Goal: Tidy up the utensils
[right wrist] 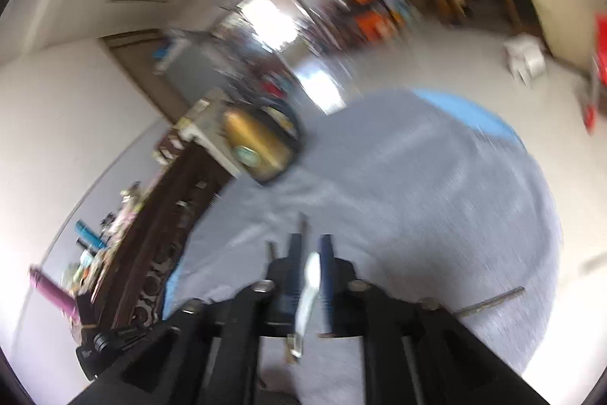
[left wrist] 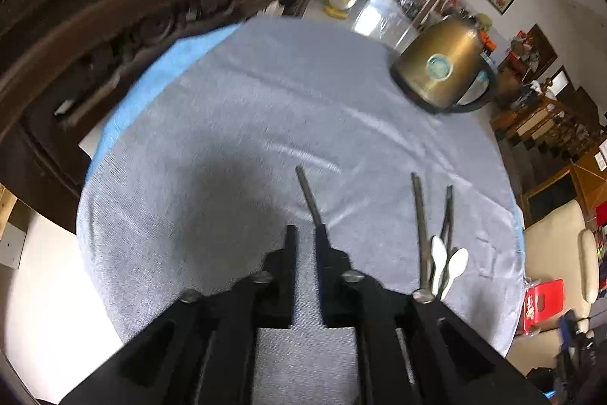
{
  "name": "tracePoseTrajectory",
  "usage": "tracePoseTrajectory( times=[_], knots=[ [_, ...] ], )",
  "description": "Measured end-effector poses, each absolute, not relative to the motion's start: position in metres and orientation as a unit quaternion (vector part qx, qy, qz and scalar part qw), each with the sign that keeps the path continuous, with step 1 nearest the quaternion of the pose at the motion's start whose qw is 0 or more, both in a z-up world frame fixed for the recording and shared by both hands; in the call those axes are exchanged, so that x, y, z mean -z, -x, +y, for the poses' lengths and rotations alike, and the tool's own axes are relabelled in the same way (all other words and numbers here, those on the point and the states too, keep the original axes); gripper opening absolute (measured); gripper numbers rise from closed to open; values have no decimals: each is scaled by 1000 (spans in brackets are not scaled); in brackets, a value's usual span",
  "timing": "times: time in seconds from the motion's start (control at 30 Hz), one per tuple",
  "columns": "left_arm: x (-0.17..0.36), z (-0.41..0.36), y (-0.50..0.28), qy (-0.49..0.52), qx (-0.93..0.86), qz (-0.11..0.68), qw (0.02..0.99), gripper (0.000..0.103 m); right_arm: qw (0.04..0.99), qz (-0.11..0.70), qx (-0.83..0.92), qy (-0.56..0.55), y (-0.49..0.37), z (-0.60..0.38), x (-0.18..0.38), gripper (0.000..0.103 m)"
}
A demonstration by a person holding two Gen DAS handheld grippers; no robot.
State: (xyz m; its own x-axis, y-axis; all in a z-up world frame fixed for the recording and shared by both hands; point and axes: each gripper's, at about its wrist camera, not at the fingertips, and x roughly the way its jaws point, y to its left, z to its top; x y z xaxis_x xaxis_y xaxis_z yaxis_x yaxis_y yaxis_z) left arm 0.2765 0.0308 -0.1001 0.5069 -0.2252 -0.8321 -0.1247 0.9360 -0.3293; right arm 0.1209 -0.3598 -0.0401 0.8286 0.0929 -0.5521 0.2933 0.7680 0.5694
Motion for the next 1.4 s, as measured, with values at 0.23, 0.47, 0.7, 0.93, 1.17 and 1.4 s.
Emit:
tracePoseTrajectory(
  times=[0.23, 0.47, 0.7, 0.93, 1.17, 1.4],
  knots=[
    [117, 31, -292, 179, 25, 531, 828, 37, 796, 384, 111, -454, -86, -409, 110, 57],
    [133, 34, -299, 180, 24, 559, 809, 39, 734, 421, 202, -493, -76, -417, 156, 55],
    [149, 49, -311, 213, 7, 584, 783, 44, 723, 422, 262, -480, -112, -421, 166, 55],
    [165, 28, -333, 211, 1, 613, 761, 45, 773, 449, 287, -345, -181, -392, 159, 39],
    [169, 9, -359, 204, -22, 605, 769, 45, 815, 457, 289, -207, -210, -363, 161, 16],
    [167, -8, -366, 150, -8, 593, 791, 6, 836, 446, 250, -199, -214, -360, 159, 10]
  ],
)
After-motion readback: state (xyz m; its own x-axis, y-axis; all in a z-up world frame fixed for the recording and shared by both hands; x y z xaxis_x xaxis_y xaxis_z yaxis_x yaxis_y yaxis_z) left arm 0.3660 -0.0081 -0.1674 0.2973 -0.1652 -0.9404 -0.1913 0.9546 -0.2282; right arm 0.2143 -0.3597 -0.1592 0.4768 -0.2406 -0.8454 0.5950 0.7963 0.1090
